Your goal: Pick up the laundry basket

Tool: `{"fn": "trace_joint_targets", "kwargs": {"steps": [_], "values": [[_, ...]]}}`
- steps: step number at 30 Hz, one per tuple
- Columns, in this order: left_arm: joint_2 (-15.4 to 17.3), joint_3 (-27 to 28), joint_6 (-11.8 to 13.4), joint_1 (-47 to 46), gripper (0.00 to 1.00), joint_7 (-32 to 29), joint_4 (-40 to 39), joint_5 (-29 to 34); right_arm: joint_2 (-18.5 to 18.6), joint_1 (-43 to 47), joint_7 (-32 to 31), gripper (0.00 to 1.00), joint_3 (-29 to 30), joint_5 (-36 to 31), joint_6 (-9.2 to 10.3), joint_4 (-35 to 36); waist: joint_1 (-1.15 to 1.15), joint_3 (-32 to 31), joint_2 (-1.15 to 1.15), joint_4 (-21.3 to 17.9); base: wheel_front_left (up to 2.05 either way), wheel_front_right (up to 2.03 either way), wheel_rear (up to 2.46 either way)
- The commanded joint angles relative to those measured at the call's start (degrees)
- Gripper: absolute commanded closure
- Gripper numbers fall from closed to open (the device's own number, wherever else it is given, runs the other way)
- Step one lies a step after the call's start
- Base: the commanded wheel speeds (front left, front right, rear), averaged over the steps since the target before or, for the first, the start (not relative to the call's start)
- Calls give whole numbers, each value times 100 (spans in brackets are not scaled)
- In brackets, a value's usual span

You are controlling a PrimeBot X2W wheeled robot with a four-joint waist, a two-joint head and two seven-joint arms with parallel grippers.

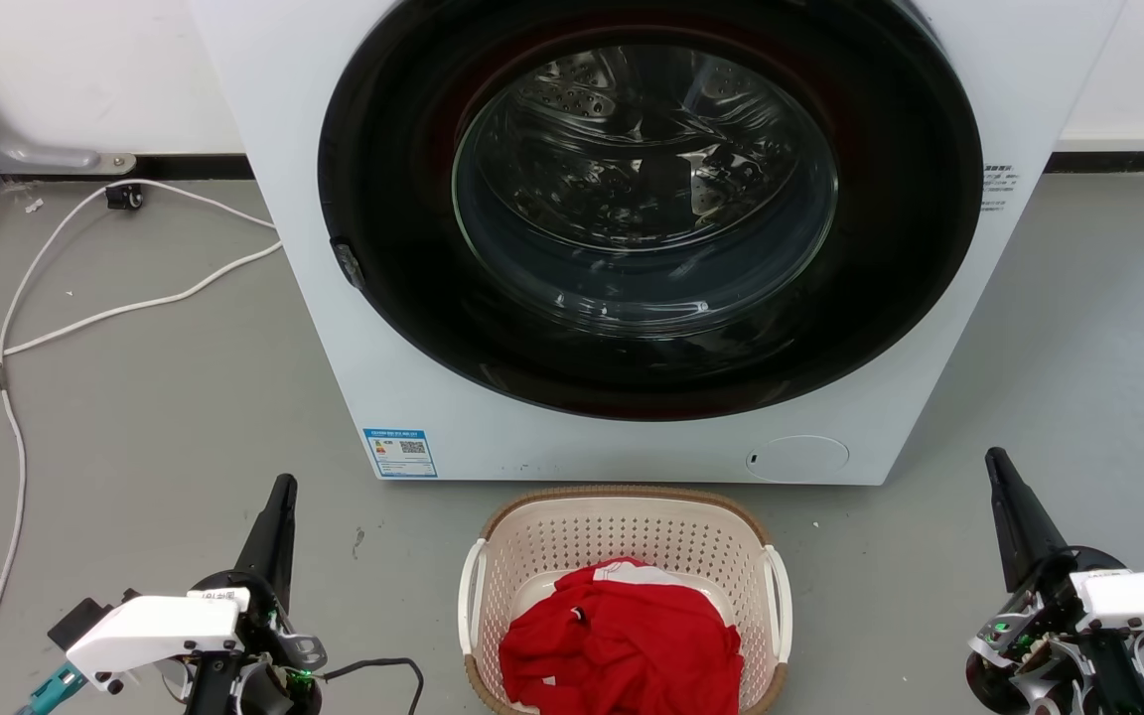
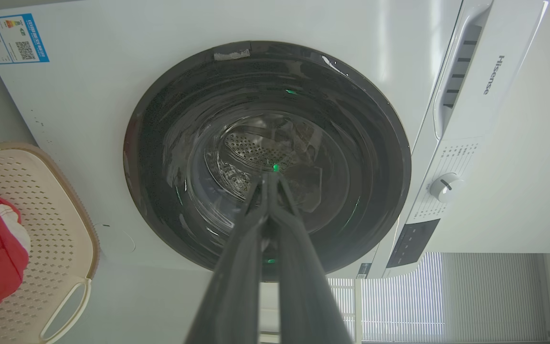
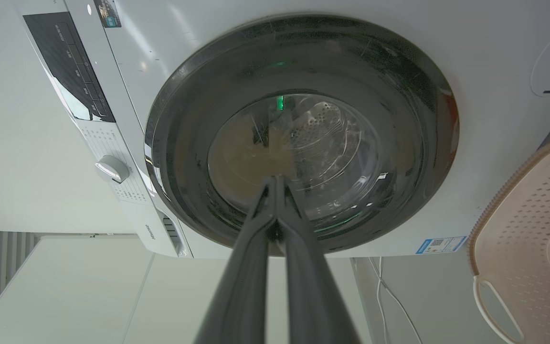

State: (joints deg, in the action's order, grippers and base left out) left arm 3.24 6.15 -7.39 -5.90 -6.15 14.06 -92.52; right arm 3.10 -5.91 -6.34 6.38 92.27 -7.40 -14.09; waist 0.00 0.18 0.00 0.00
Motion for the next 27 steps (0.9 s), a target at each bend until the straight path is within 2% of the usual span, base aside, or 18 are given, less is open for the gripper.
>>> {"fn": "trace_joint_targets", "kwargs": {"steps": [1, 18, 19, 27], "values": [[-4, 16, -18, -65, 100, -21, 9, 10, -15, -70, -15, 100, 8, -6, -17, -7, 0, 0, 0, 0, 0, 0, 0], [-12, 29, -18, -66, 100, -22, 10, 25, -17, -71, -20, 100, 12, -14, -17, -6, 0, 0, 0, 0, 0, 0, 0], [-9, 8, 0, -1, 0, -18, 1, 2, -4, 0, -2, 0, 5, 0, 0, -1, 0, 0, 0, 0, 0, 0, 0], [-23, -280, 2, -10, 0, 157, 39, -6, -10, 152, 169, 0, -63, -59, -1, 84, 0, 4, 0, -5, 0, 0, 0]]}}
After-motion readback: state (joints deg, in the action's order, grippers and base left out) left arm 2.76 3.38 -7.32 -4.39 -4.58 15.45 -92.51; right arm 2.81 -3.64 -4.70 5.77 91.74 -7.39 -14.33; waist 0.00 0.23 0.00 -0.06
